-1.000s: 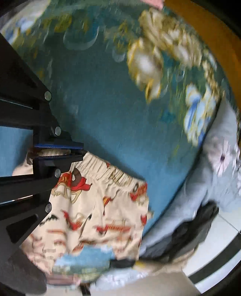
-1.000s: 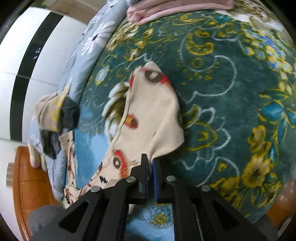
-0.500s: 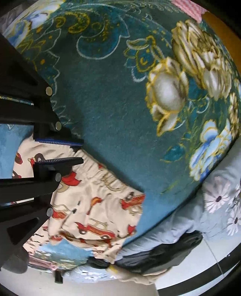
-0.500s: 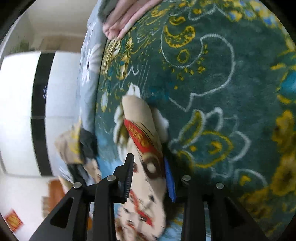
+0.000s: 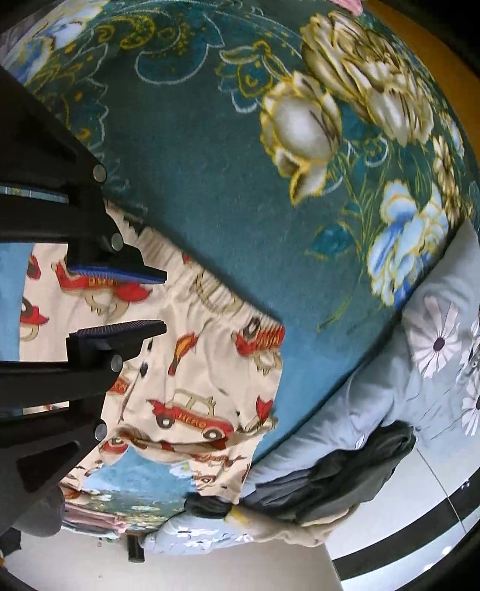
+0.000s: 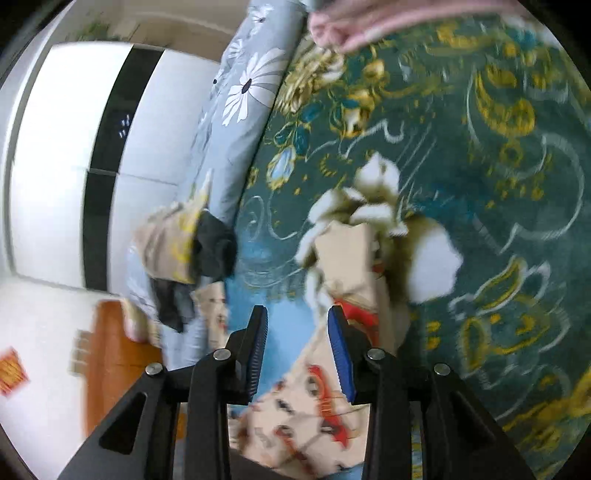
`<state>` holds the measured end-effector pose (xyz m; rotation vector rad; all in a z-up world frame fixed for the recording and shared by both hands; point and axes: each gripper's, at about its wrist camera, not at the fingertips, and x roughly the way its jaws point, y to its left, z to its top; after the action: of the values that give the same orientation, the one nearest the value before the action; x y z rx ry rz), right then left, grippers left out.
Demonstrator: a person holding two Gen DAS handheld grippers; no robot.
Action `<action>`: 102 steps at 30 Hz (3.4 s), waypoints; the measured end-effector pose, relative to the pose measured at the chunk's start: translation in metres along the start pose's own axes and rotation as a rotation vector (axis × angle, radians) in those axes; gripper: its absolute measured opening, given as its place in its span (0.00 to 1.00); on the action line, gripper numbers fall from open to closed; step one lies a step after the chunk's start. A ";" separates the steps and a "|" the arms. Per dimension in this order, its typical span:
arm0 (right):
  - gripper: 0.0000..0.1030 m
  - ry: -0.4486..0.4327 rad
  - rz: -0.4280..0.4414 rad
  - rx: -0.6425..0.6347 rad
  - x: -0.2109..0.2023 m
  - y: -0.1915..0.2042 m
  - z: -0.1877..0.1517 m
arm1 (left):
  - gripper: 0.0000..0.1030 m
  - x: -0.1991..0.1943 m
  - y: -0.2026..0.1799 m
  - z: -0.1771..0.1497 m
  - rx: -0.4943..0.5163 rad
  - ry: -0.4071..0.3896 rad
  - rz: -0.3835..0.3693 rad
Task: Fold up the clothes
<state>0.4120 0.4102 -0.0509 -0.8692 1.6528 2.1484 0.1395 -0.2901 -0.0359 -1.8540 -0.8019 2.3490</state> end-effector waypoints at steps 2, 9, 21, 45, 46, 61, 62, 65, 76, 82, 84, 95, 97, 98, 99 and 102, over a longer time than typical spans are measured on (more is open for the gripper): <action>0.35 -0.070 -0.049 0.046 -0.012 -0.011 0.004 | 0.24 -0.001 -0.005 0.000 0.007 -0.006 -0.009; 0.35 -0.037 -0.121 0.099 0.003 -0.021 0.003 | 0.27 0.011 -0.016 -0.003 -0.008 0.032 -0.017; 0.05 -0.097 -0.156 -0.051 -0.014 0.002 0.009 | 0.30 0.007 -0.017 -0.005 -0.003 0.021 -0.008; 0.24 -0.014 -0.364 -0.236 0.021 0.069 0.030 | 0.45 0.076 -0.033 0.070 0.058 -0.029 0.046; 0.31 0.061 -0.304 -0.266 0.050 0.091 0.028 | 0.45 0.079 -0.034 0.072 0.057 -0.023 0.045; 0.45 0.524 -0.394 -0.454 0.354 0.236 -0.027 | 0.47 0.094 -0.028 0.077 0.032 0.012 0.048; 0.45 0.514 -0.402 -0.452 0.358 0.236 -0.030 | 0.47 0.094 -0.027 0.078 0.031 0.014 0.045; 0.36 0.477 -0.410 -0.450 0.359 0.237 -0.036 | 0.47 0.094 -0.025 0.078 0.028 0.014 0.038; 0.05 0.263 -0.223 -0.528 0.226 0.249 0.001 | 0.47 0.081 -0.021 0.076 0.059 0.016 -0.024; 0.05 -0.048 -0.402 -0.375 0.105 0.169 0.096 | 0.50 0.081 -0.038 0.074 0.152 0.031 -0.034; 0.05 -0.093 -0.454 -0.260 0.085 0.127 0.118 | 0.50 0.085 -0.046 0.074 0.169 0.037 -0.023; 0.05 -0.071 -0.460 -0.039 0.078 0.038 0.131 | 0.23 0.111 -0.083 0.081 0.219 0.047 0.140; 0.05 -0.076 -0.427 -0.077 0.080 0.053 0.128 | 0.01 0.113 -0.087 0.080 0.247 0.038 0.178; 0.05 -0.086 -0.404 -0.099 0.079 0.064 0.129 | 0.00 0.113 -0.090 0.080 0.256 0.038 0.175; 0.05 -0.096 -0.380 -0.121 0.078 0.074 0.130 | 0.00 0.114 -0.093 0.078 0.265 0.037 0.171; 0.04 -0.141 -0.300 -0.178 0.072 0.103 0.134 | 0.00 0.111 -0.100 0.076 0.271 0.013 0.156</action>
<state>0.2598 0.4976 0.0054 -0.9252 1.1935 2.1123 0.0101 -0.1934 -0.0815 -1.8730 -0.3258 2.3874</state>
